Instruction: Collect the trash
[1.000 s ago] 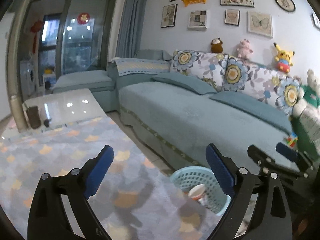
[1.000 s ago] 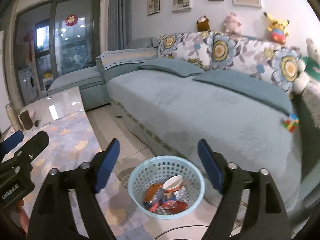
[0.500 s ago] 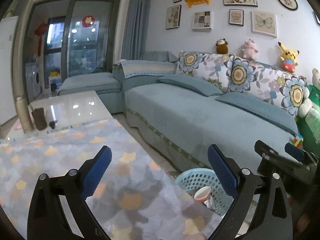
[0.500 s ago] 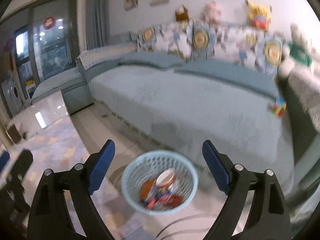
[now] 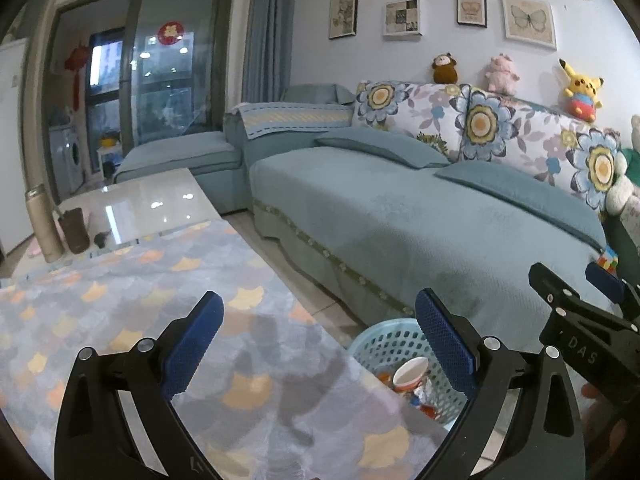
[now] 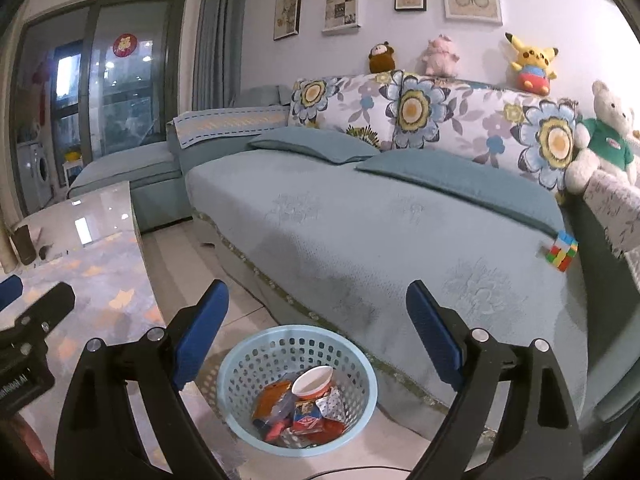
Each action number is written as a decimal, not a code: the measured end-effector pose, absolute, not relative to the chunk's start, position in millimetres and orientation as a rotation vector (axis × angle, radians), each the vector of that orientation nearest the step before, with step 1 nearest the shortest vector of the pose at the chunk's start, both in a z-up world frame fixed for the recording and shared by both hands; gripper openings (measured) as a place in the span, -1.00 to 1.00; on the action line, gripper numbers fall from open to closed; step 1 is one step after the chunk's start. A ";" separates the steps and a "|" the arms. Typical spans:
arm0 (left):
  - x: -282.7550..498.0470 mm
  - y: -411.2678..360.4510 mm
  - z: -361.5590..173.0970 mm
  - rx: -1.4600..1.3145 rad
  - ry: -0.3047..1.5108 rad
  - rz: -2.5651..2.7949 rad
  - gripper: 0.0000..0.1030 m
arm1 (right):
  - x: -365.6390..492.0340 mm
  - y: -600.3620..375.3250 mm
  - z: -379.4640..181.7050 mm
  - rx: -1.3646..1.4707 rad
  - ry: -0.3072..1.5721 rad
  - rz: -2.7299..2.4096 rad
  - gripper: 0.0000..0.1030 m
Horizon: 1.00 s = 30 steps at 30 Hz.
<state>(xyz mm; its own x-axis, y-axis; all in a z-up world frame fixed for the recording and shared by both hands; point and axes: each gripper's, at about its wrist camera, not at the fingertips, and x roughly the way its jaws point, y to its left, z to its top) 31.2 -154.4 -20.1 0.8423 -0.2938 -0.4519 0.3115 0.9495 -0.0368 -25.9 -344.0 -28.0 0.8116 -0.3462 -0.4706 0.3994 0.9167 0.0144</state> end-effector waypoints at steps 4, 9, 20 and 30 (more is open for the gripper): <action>31.2 -158.0 -23.3 0.051 0.478 -0.311 0.85 | -24.9 -342.2 -30.9 0.120 0.494 -0.381 0.67; 31.4 -158.4 -22.9 0.047 0.475 -0.315 0.85 | -26.7 -339.1 -28.4 0.117 0.490 -0.375 0.67; 32.2 -154.0 -20.9 -0.027 0.492 -0.331 0.85 | -27.8 -338.3 -25.5 0.137 0.496 -0.370 0.67; 32.9 -152.2 -19.1 -0.034 0.483 -0.313 0.85 | -28.1 -334.6 -24.0 0.134 0.499 -0.358 0.67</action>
<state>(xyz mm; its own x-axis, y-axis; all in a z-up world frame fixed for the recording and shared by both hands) 32.9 -152.2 -19.1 0.8389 -0.3040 -0.4515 0.2881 0.9518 -0.1055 -28.1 -334.6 -24.0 0.8175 -0.3022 -0.4903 0.3668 0.9295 0.0387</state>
